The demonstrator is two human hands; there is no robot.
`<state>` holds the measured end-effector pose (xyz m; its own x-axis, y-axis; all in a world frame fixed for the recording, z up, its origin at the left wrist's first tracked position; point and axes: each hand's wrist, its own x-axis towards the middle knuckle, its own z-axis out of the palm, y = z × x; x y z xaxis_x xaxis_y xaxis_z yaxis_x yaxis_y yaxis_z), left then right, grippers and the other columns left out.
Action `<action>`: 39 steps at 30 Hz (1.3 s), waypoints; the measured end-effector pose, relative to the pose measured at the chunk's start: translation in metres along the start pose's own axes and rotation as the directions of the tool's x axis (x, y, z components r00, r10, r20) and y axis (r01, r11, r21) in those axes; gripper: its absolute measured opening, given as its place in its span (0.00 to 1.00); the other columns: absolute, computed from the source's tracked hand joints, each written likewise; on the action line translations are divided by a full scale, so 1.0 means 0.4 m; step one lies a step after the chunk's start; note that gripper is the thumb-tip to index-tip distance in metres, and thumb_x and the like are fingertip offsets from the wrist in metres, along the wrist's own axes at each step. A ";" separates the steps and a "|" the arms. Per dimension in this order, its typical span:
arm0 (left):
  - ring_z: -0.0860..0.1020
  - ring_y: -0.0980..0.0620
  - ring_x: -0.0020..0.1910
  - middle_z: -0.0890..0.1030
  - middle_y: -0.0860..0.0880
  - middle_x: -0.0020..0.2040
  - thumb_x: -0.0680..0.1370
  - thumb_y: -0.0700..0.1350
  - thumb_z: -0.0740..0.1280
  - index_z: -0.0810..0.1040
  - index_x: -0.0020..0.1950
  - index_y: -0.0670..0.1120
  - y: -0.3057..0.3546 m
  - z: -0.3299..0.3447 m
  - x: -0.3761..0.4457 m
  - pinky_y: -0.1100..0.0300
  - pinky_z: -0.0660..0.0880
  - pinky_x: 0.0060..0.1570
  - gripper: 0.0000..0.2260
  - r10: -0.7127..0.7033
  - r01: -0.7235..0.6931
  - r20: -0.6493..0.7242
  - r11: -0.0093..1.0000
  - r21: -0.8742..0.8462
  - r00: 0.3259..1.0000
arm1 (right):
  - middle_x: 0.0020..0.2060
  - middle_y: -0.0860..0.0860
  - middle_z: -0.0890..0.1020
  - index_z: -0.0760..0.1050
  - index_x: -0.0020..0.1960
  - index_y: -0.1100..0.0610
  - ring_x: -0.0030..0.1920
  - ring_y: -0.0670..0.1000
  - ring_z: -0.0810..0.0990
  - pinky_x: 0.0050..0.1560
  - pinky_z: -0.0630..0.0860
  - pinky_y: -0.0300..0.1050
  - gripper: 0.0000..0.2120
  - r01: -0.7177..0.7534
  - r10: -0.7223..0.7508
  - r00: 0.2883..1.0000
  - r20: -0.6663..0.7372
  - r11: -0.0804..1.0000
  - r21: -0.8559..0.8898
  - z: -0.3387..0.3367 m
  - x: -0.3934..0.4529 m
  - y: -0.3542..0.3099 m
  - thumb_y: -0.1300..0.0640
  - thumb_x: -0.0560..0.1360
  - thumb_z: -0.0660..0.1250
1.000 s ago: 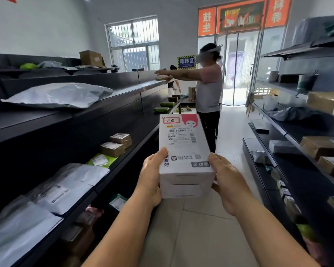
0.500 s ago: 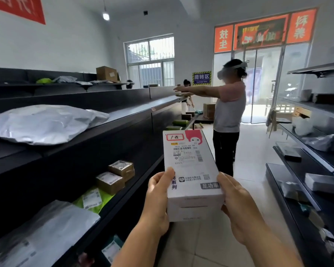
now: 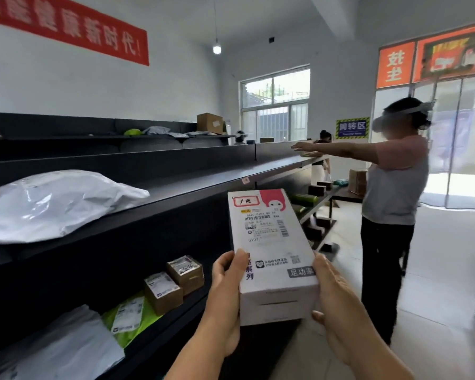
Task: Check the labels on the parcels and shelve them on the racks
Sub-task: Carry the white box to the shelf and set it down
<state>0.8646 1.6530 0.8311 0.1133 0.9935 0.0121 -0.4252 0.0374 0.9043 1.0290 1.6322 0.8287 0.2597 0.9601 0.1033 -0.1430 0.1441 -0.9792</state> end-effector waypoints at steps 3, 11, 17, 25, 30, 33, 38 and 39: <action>0.85 0.45 0.56 0.84 0.45 0.63 0.61 0.66 0.79 0.67 0.73 0.55 0.016 0.033 0.057 0.46 0.83 0.54 0.45 0.059 -0.060 0.019 0.993 0.099 0.998 | 0.34 0.38 0.85 0.78 0.53 0.41 0.36 0.42 0.83 0.33 0.73 0.40 0.15 0.033 -0.030 0.996 0.079 0.999 -0.036 -0.017 0.100 -0.029 0.46 0.82 0.52; 0.77 0.44 0.68 0.75 0.49 0.72 0.53 0.71 0.79 0.66 0.74 0.66 0.085 0.038 0.259 0.39 0.74 0.67 0.50 0.290 -0.299 0.074 0.911 0.283 0.954 | 0.45 0.42 0.84 0.74 0.59 0.40 0.39 0.42 0.83 0.33 0.77 0.40 0.14 0.087 -0.084 0.942 0.324 0.996 0.006 0.044 0.329 -0.110 0.45 0.82 0.51; 0.72 0.43 0.72 0.72 0.47 0.73 0.55 0.69 0.79 0.70 0.69 0.70 0.116 -0.021 0.423 0.39 0.70 0.71 0.43 0.463 -0.457 0.042 0.849 0.266 0.885 | 0.47 0.42 0.85 0.73 0.61 0.41 0.43 0.40 0.83 0.37 0.76 0.38 0.12 0.163 -0.165 0.892 0.421 0.986 0.042 0.132 0.491 -0.116 0.48 0.82 0.55; 0.72 0.48 0.73 0.71 0.49 0.74 0.61 0.64 0.76 0.64 0.75 0.65 0.210 -0.049 0.582 0.44 0.69 0.73 0.44 0.599 -0.571 0.045 0.734 0.367 0.800 | 0.44 0.45 0.86 0.74 0.61 0.43 0.42 0.41 0.83 0.44 0.74 0.44 0.12 0.229 -0.265 0.843 0.469 0.964 0.132 0.245 0.657 -0.157 0.51 0.82 0.55; 0.69 0.47 0.74 0.69 0.49 0.75 0.60 0.67 0.76 0.62 0.77 0.63 0.300 -0.051 0.660 0.43 0.68 0.74 0.47 0.643 -0.590 0.027 0.685 0.428 0.765 | 0.45 0.44 0.85 0.75 0.59 0.41 0.43 0.42 0.82 0.42 0.76 0.40 0.14 0.289 -0.313 0.804 0.506 0.949 0.127 0.323 0.758 -0.210 0.48 0.82 0.52; 0.68 0.47 0.75 0.68 0.51 0.76 0.54 0.74 0.76 0.59 0.77 0.67 0.341 -0.047 0.717 0.42 0.66 0.74 0.53 0.637 -0.569 0.021 0.672 0.474 0.771 | 0.48 0.48 0.83 0.75 0.57 0.42 0.50 0.48 0.80 0.51 0.77 0.49 0.15 0.325 -0.330 0.796 0.507 0.940 0.101 0.358 0.832 -0.246 0.48 0.83 0.50; 0.69 0.47 0.74 0.67 0.51 0.77 0.51 0.74 0.77 0.57 0.76 0.71 0.385 -0.032 0.829 0.38 0.65 0.74 0.56 0.584 -0.454 -0.024 0.655 0.603 0.811 | 0.50 0.52 0.83 0.77 0.56 0.48 0.51 0.52 0.79 0.56 0.75 0.52 0.17 0.280 -0.278 0.809 0.517 0.957 0.077 0.400 0.987 -0.279 0.46 0.82 0.51; 0.70 0.46 0.73 0.67 0.50 0.77 0.52 0.72 0.78 0.58 0.76 0.70 0.390 -0.027 0.858 0.38 0.66 0.73 0.55 0.575 -0.435 -0.040 0.660 0.612 0.817 | 0.48 0.51 0.83 0.77 0.56 0.49 0.49 0.51 0.80 0.51 0.77 0.48 0.17 0.268 -0.272 0.801 0.533 0.959 0.087 0.406 1.021 -0.284 0.46 0.82 0.51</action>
<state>0.8273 2.0011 0.9716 -0.1876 0.8375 0.5132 0.2198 -0.4735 0.8530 0.9961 2.0469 1.0104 -0.2616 0.8578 0.4424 -0.1502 0.4165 -0.8966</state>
